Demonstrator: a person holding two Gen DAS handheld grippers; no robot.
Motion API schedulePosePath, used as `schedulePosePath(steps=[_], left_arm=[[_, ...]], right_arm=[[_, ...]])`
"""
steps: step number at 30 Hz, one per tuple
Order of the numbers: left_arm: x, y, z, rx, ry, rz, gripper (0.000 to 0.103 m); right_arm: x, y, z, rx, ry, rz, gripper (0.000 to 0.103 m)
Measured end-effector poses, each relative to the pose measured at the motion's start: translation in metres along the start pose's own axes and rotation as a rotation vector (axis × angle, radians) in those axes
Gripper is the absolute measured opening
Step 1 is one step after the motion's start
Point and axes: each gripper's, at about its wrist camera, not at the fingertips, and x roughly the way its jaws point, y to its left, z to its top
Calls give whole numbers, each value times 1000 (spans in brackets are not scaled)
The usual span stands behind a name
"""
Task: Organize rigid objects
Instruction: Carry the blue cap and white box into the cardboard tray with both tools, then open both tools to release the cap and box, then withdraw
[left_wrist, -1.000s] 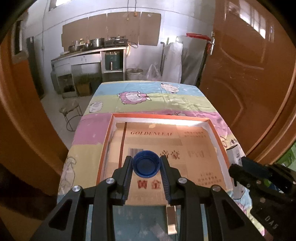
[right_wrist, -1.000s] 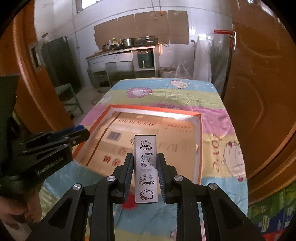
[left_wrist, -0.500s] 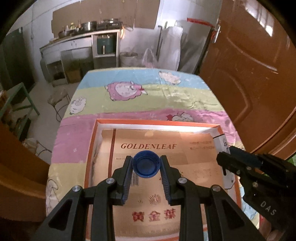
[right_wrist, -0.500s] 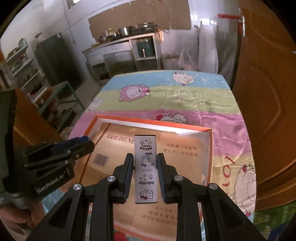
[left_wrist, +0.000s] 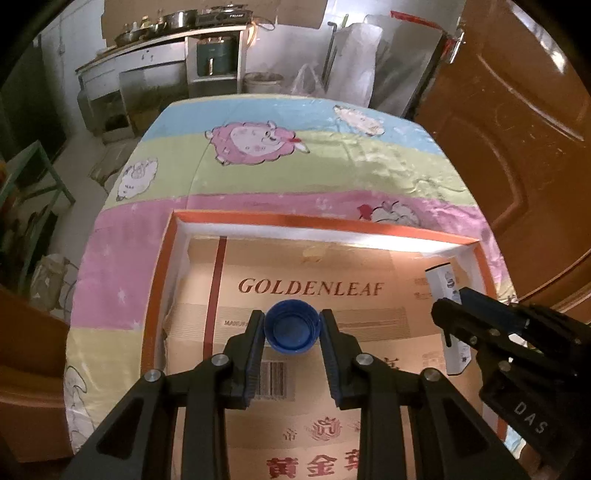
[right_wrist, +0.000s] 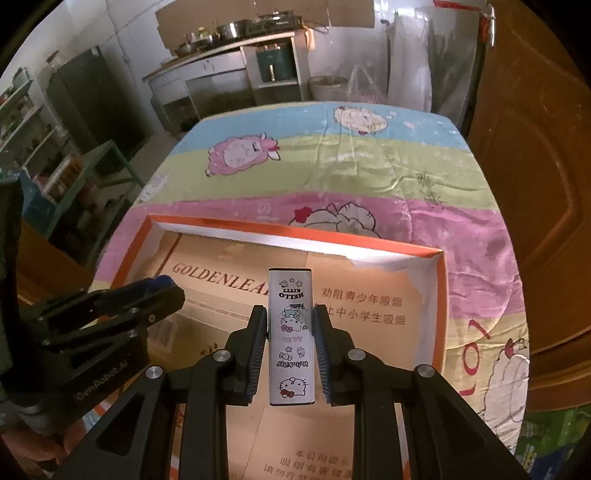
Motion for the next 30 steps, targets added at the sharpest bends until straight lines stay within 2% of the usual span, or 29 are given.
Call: schedulePosePath(steps=[14, 19, 21, 26, 28, 30], left_arm=[[16, 3, -5, 12, 5, 40, 30], [23, -1, -8, 58, 2, 60, 30], [23, -1, -10, 77, -22, 67, 30], [23, 1, -11, 54, -41, 75, 31], [21, 1, -11, 44, -42, 73, 32], [17, 1, -12, 33, -46, 54, 42]], right_arm=[[27, -10, -7, 14, 47, -27, 26], [32, -15, -9, 33, 41, -20, 27], [33, -18, -11, 44, 38, -18, 27], [32, -23, -15, 61, 18, 1, 29], [30, -23, -16, 58, 8, 1, 32], [26, -24, -18, 58, -13, 6, 36]])
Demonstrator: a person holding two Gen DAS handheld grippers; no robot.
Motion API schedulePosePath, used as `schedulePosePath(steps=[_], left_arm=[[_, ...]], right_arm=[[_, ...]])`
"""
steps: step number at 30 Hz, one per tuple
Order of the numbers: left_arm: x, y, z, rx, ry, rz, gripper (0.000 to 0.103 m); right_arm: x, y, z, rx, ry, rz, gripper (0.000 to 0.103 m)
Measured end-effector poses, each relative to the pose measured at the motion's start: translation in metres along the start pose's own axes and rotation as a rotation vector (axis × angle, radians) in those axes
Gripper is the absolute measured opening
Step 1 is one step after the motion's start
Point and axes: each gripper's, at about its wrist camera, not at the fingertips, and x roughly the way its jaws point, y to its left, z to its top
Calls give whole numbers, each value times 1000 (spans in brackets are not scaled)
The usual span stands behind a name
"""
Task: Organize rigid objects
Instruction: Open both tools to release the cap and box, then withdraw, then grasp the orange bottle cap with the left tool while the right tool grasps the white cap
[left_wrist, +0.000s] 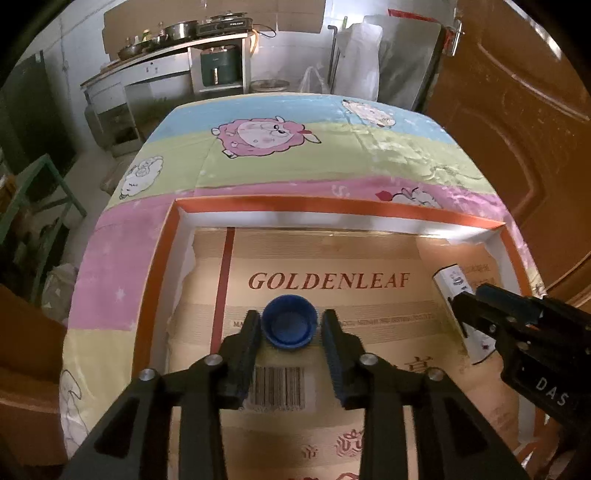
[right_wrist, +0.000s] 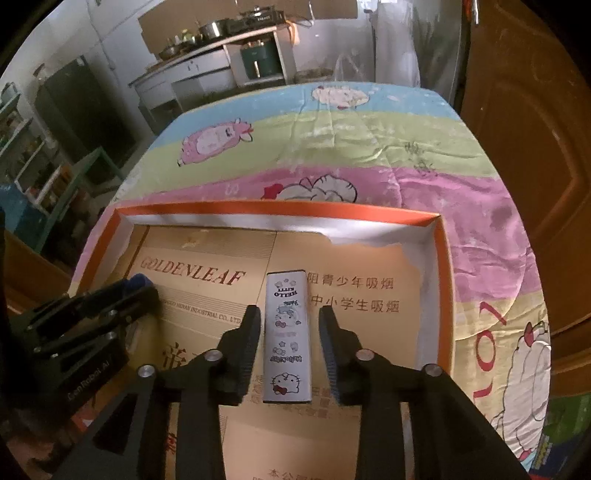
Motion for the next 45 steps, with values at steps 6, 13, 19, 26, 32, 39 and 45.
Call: schedulePosePath(steps=[6, 13, 19, 26, 32, 39, 45], left_arm=[[-15, -3, -3, 15, -36, 6, 59], [-45, -3, -6, -8, -89, -30, 59], [-82, -8, -17, 30, -160, -47, 59], [-133, -12, -46, 54, -270, -72, 60], [-184, -8, -79, 37, -427, -88, 60], [-233, -6, -121, 71, -573, -18, 60], [-245, 1, -149, 56, -562, 39, 59]], right_arm=[[-17, -1, -3, 14, -45, 39, 47], [-39, -4, -10, 38, -88, 48, 47], [-70, 0, -27, 29, -154, 31, 47], [-115, 10, -66, 20, -239, 33, 47], [-160, 22, -110, 6, -322, 40, 47], [-196, 36, -167, 11, -361, 39, 48], [-220, 45, -210, 19, -400, 14, 48]])
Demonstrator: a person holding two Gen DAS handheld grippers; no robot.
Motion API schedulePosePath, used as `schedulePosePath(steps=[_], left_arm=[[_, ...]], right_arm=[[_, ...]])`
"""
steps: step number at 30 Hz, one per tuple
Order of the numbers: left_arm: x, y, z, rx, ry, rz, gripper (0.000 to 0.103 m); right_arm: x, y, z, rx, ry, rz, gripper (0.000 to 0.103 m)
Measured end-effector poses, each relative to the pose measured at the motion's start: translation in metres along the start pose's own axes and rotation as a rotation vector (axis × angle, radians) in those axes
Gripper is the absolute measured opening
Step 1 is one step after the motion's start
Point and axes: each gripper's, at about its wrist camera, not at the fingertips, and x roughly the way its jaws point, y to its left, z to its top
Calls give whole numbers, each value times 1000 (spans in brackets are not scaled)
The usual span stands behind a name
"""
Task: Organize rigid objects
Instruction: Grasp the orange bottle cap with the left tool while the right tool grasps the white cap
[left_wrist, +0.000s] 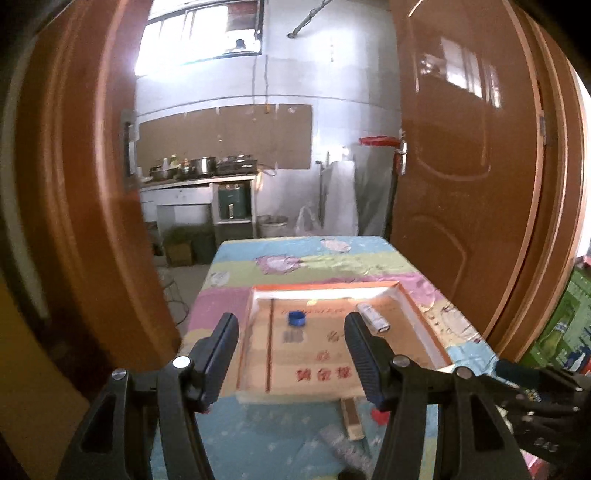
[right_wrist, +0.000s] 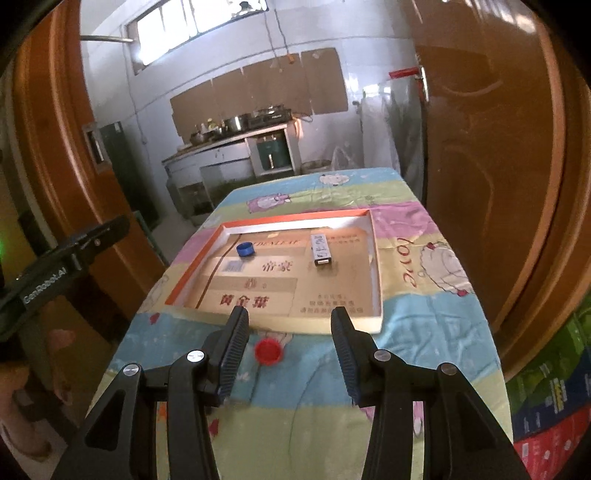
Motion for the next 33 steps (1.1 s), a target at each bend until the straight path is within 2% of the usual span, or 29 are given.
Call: schedulePosePath(steps=[7, 19, 24, 33], left_arm=[[-21, 16, -20, -39, 7, 50, 60], [-48, 21, -52, -42, 27, 25, 59], [-51, 21, -73, -48, 67, 12, 59], [-41, 20, -107, -41, 128, 15, 58]], right_arm=[[-27, 13, -23, -57, -18, -16, 48], [-40, 31, -61, -105, 18, 28, 49], [-40, 44, -82, -158, 64, 62, 56], [-17, 70, -128, -284, 157, 116, 56]])
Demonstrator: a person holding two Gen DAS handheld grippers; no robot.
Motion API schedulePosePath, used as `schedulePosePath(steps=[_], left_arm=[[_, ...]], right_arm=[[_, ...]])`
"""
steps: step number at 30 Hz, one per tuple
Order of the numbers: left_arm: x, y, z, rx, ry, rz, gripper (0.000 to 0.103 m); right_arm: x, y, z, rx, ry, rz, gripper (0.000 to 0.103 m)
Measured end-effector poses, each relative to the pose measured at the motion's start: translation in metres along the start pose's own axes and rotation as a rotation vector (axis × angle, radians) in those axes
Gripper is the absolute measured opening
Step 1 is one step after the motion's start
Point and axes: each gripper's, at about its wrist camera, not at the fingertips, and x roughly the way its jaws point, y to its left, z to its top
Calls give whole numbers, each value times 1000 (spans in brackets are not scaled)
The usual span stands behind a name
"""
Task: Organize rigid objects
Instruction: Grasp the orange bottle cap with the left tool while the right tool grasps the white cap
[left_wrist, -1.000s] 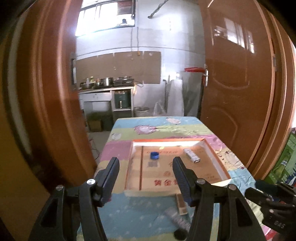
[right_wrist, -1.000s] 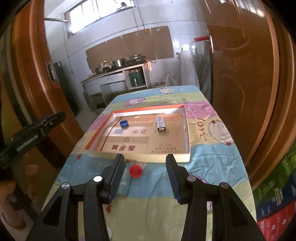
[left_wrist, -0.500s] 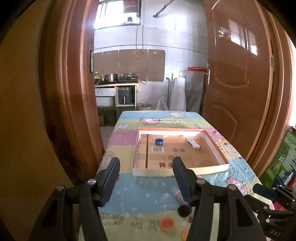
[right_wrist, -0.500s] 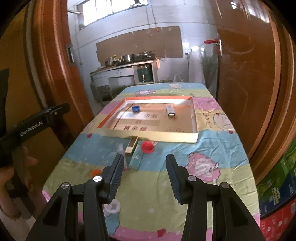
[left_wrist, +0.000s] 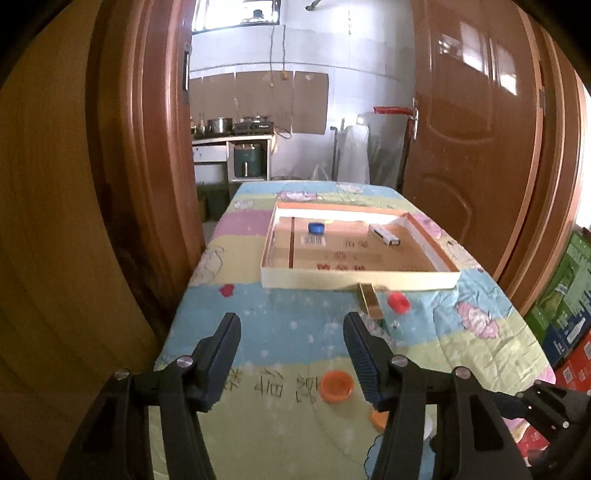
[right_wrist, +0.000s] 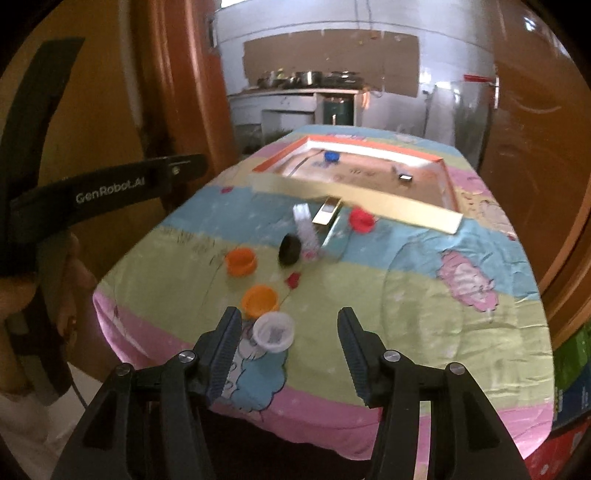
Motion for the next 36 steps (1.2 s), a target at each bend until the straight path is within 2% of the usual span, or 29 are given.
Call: schedulePosePath(steps=[12, 25, 28, 30, 36], left_arm=[[21, 2, -26, 21, 52, -20, 58], [38, -9, -37, 59, 101, -69, 58], [42, -13, -39, 66, 117, -86, 58], [46, -16, -40, 72, 131, -95, 58], [58, -23, -45, 86, 166, -99, 58]], right_arm=[[35, 3, -11, -28, 66, 5, 56], [47, 7, -11, -65, 68, -4, 55], [48, 6, -11, -70, 64, -11, 49], [48, 7, -12, -71, 65, -14, 37], [48, 4, -12, -61, 64, -11, 31]])
